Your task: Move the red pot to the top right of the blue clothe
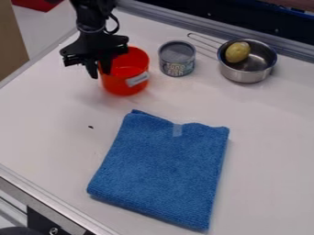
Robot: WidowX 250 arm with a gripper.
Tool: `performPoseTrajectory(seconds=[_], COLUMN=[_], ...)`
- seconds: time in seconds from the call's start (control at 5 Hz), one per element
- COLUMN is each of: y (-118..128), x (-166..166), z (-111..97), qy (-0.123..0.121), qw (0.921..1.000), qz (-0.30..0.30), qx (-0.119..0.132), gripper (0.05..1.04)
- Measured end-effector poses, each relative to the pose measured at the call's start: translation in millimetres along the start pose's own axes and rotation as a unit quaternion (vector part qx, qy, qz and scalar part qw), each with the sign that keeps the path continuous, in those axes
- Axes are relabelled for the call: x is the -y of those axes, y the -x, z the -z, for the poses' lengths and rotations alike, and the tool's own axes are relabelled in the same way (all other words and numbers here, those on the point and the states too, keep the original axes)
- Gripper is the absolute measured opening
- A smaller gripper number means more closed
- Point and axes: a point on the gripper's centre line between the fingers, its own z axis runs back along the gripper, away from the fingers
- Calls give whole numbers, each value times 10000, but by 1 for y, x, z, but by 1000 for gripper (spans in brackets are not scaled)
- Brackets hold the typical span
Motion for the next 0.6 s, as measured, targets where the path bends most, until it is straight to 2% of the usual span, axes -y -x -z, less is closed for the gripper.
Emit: performPoseTrajectory(seconds=[0.2,0.4,0.6], y=[0,-2,3], x=[0,2,2], z=[0,-9,-20], qy=[32,122,177], qw=[10000,9999,9998], qz=[1,-16,-87], qx=[44,103,-91], gripper=[57,54,54])
